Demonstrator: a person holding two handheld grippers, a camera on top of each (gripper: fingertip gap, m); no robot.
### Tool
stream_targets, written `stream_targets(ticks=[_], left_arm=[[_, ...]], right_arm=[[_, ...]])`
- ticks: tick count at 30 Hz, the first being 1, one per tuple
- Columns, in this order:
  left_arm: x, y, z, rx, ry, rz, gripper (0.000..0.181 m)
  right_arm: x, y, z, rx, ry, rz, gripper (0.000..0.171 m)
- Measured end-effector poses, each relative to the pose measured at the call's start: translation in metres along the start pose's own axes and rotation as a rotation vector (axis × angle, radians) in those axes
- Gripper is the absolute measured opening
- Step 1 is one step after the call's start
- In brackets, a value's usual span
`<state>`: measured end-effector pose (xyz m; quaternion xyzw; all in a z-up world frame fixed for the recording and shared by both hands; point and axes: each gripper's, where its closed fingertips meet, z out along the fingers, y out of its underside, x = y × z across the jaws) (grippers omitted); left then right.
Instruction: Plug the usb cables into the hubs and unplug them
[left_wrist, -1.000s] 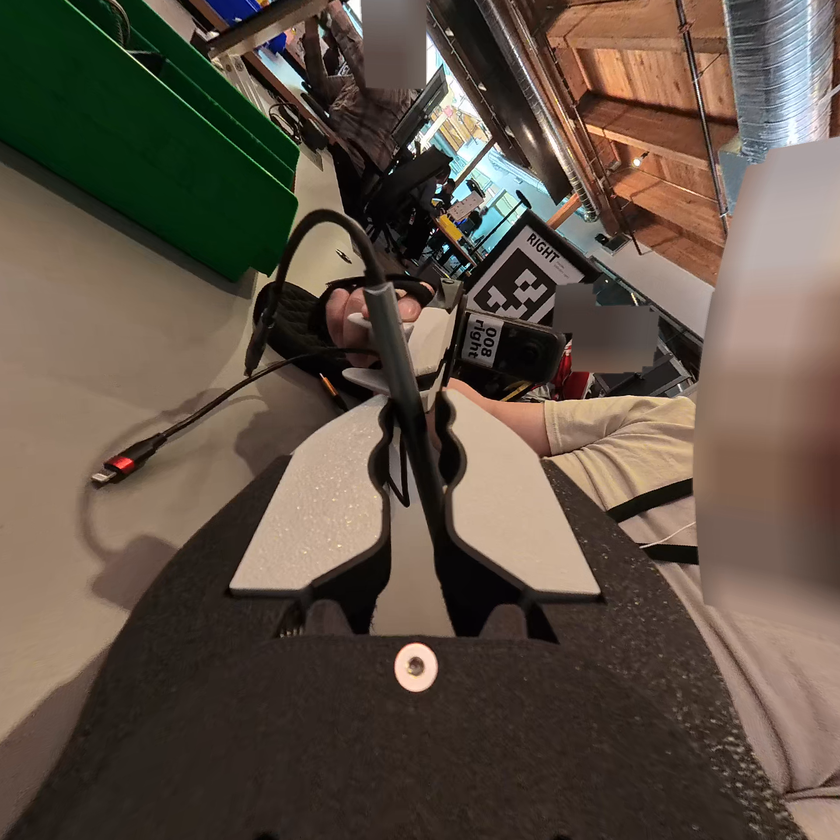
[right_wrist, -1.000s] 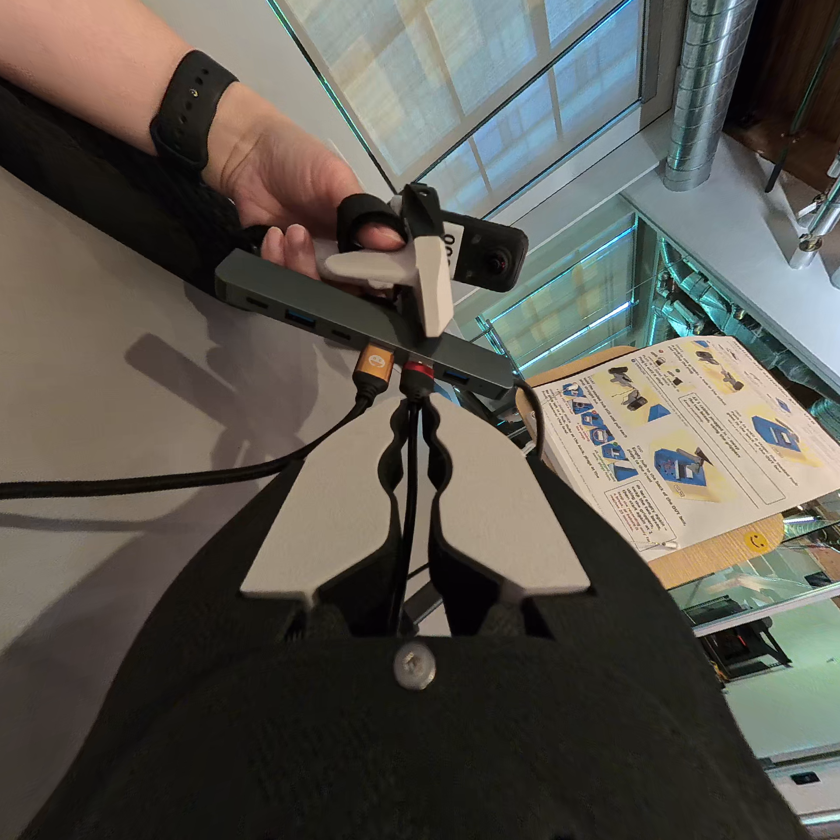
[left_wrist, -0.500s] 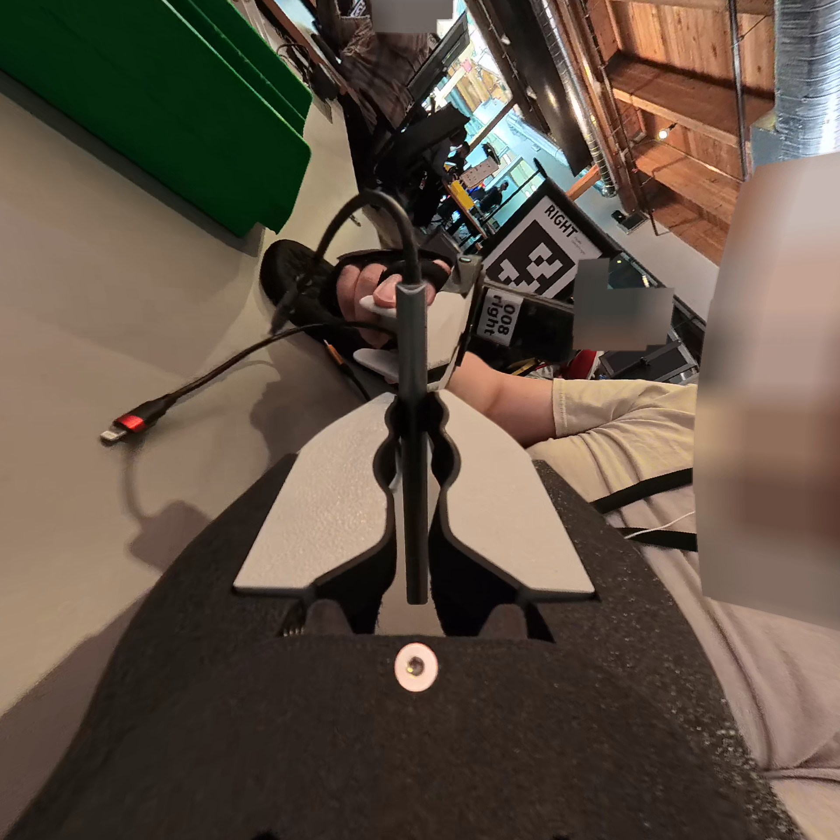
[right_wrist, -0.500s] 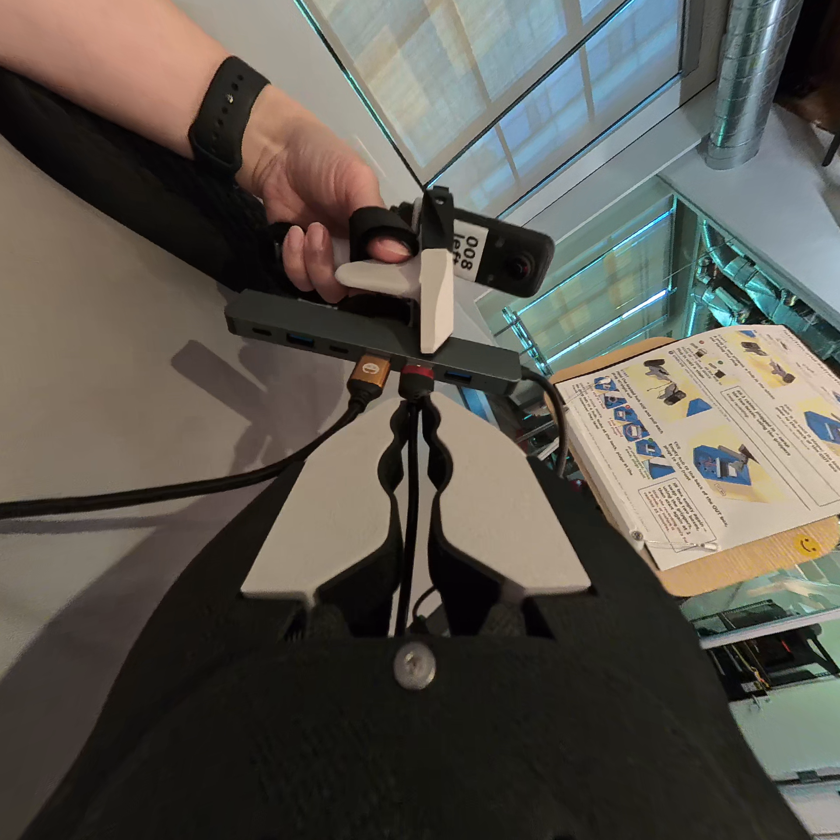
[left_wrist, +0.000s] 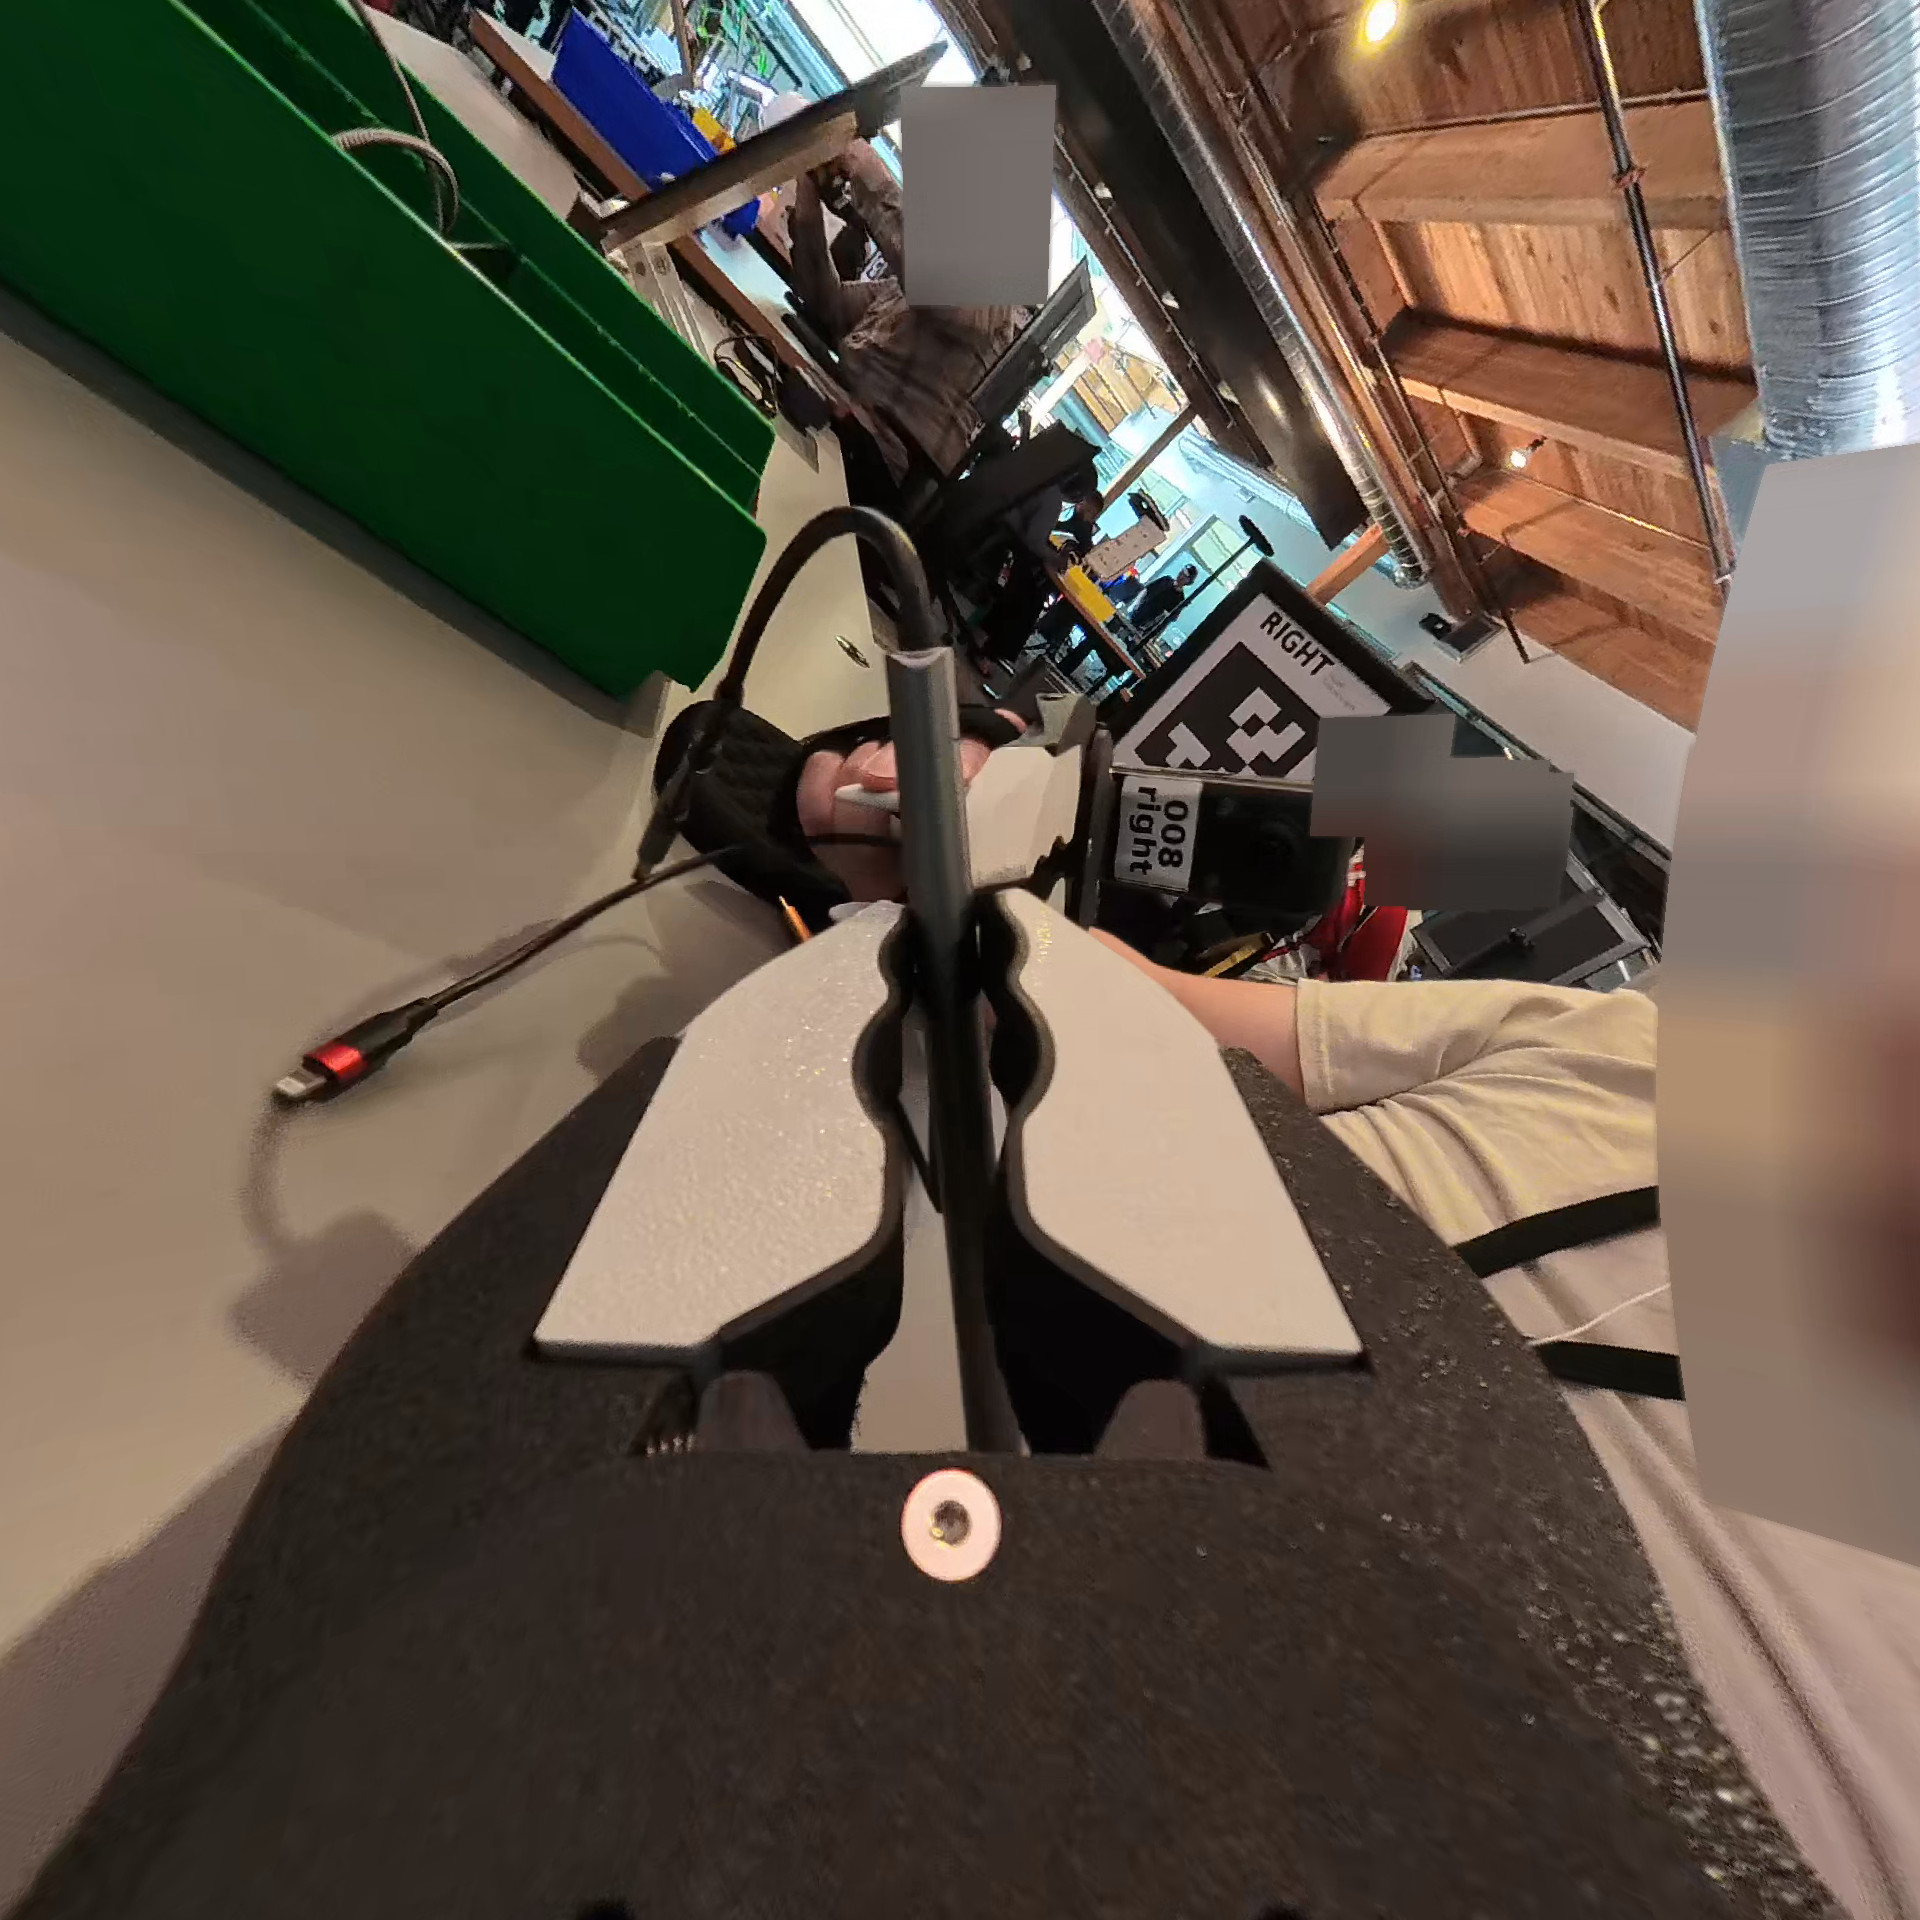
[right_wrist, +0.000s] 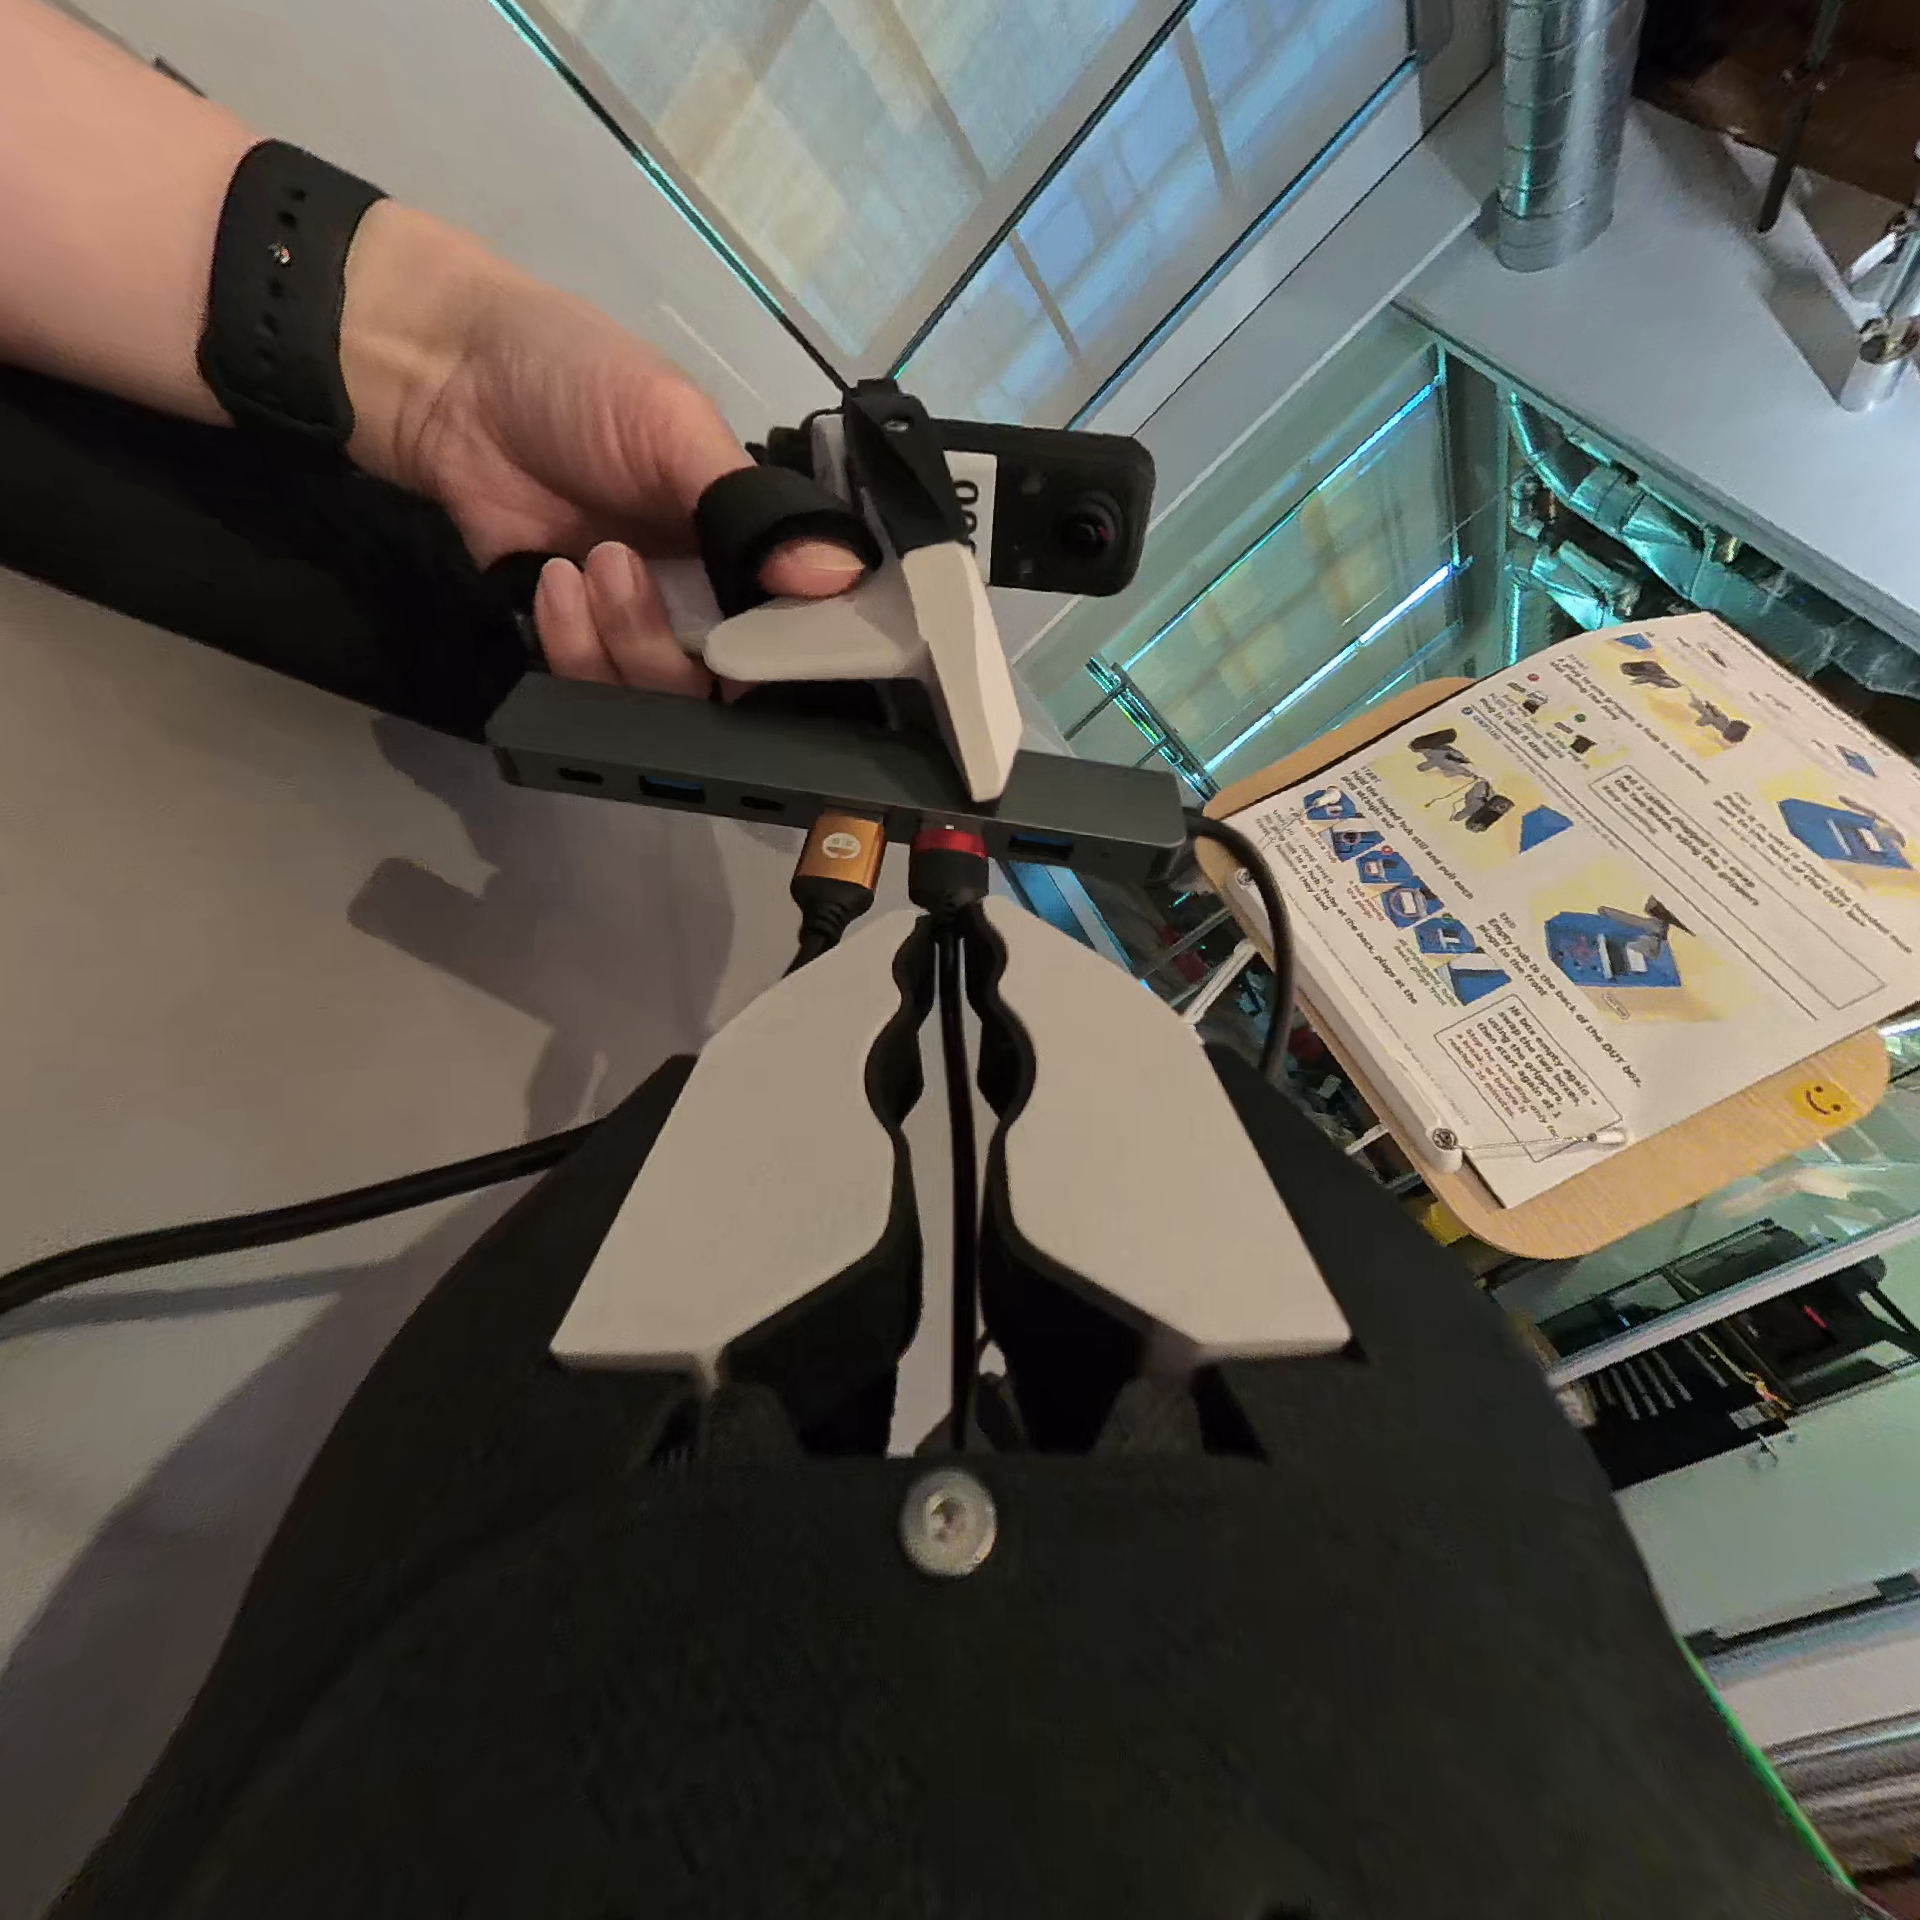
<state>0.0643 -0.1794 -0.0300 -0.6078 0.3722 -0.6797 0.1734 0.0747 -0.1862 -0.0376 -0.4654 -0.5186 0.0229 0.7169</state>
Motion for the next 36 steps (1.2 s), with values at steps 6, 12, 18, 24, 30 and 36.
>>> stream_targets(ticks=[6, 12, 18, 24, 30, 36], left_arm=[[-0.002, 0.006, -0.002, -0.033, -0.002, -0.030, 0.012], [-0.004, 0.009, -0.004, -0.046, -0.015, -0.035, 0.012], [-0.005, 0.011, -0.003, -0.048, -0.023, -0.041, 0.010], [-0.004, 0.009, 0.002, -0.022, -0.015, -0.040, 0.010], [-0.007, 0.007, 0.005, 0.001, -0.037, -0.031, 0.010], [-0.008, 0.003, 0.006, 0.031, -0.057, -0.023, 0.010]], right_arm=[[-0.003, 0.004, 0.001, -0.025, -0.008, -0.022, 0.007], [-0.004, 0.005, 0.000, -0.034, -0.003, -0.033, 0.007], [-0.004, 0.006, 0.000, -0.043, 0.001, -0.027, 0.007], [0.001, 0.006, -0.004, -0.034, 0.002, 0.059, 0.007], [0.001, 0.009, -0.004, -0.056, 0.005, 0.070, 0.006], [0.002, 0.011, -0.003, -0.072, 0.016, 0.083, 0.006]])
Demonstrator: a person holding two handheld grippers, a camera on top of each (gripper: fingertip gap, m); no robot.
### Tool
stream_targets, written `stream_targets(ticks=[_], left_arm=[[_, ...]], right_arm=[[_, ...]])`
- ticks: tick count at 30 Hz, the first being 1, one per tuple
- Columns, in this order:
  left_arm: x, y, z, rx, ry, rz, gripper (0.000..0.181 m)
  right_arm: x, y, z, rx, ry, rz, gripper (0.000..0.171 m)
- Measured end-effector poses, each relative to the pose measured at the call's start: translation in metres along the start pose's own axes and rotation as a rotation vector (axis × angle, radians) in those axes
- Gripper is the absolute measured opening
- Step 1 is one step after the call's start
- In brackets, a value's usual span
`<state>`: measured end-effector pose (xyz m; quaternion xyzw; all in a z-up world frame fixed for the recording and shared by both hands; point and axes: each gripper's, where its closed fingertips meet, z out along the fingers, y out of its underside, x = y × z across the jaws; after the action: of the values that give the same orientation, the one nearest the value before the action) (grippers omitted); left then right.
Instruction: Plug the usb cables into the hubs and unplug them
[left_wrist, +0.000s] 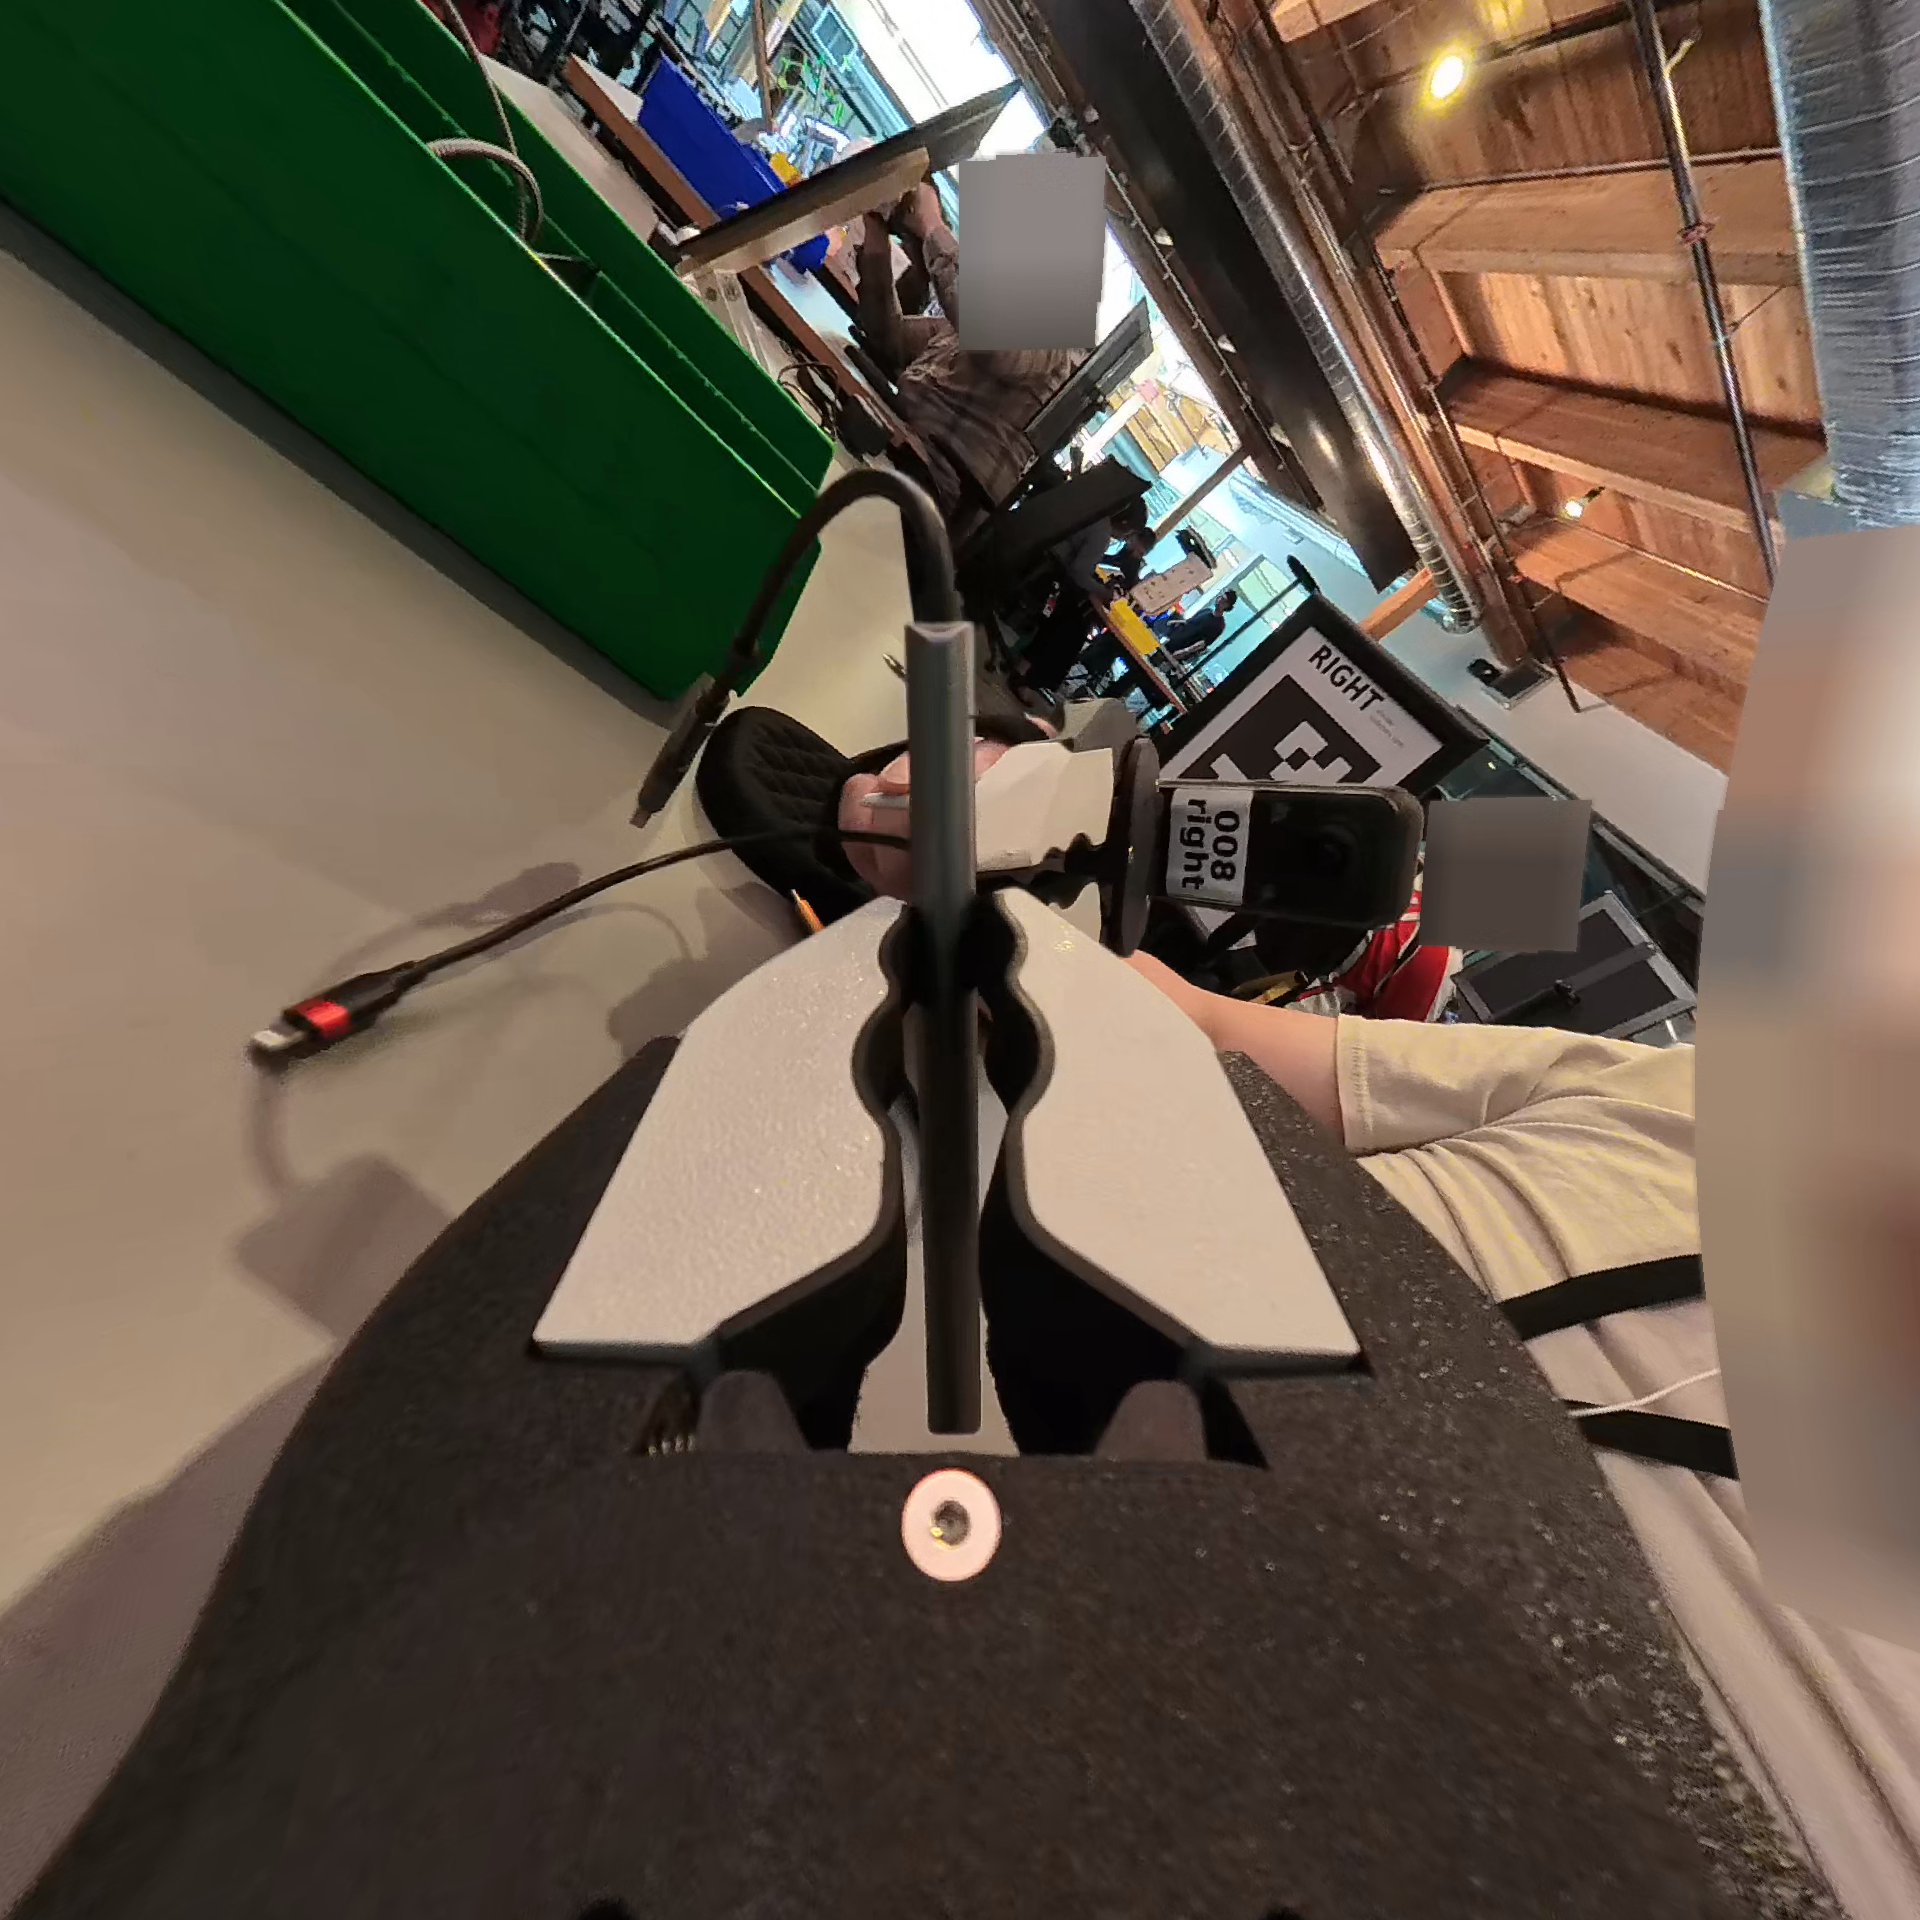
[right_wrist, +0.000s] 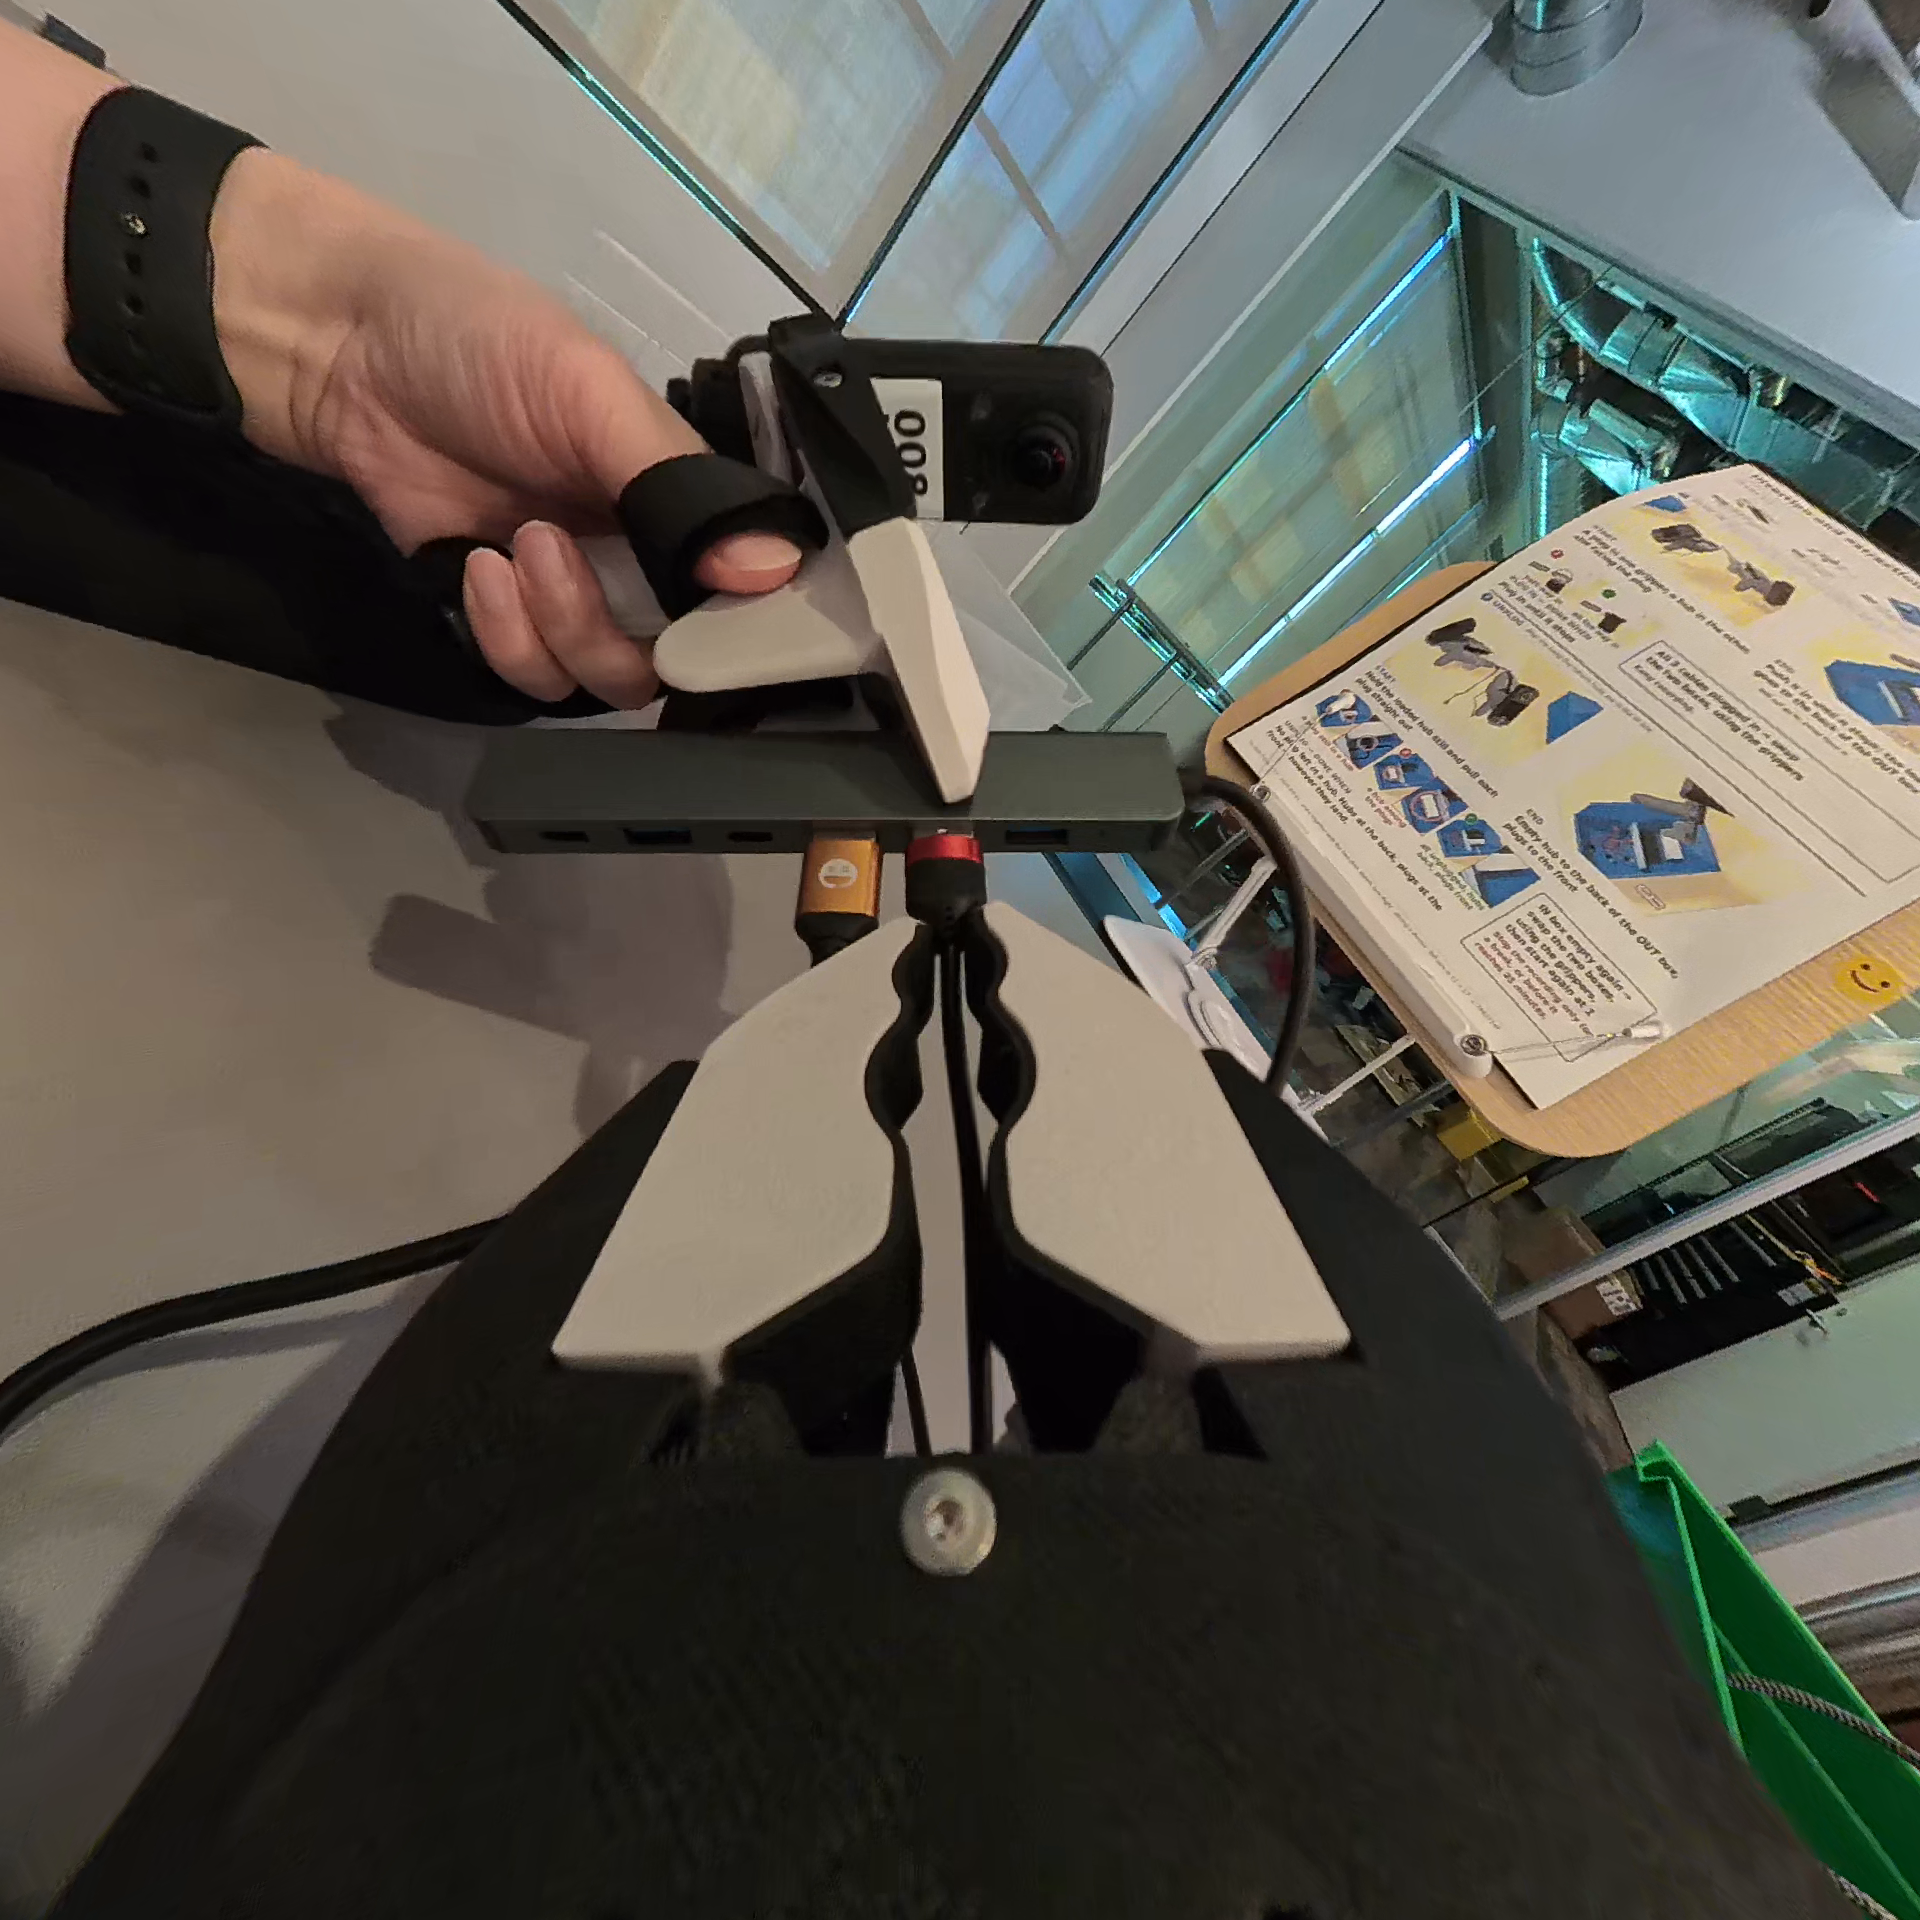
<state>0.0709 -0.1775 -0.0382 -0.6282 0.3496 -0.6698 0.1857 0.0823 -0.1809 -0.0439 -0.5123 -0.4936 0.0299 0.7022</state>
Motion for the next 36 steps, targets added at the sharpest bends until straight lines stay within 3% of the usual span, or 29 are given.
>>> stream_targets(ticks=[8, 36], left_arm=[[0.009, -0.007, -0.005, -0.003, 0.074, -0.009, 0.012], [0.000, 0.009, -0.005, -0.071, 0.032, -0.027, 0.011]], right_arm=[[0.005, -0.005, 0.002, 0.028, 0.013, 0.006, 0.007], [-0.004, -0.002, 0.000, 0.004, -0.006, -0.028, 0.006]])
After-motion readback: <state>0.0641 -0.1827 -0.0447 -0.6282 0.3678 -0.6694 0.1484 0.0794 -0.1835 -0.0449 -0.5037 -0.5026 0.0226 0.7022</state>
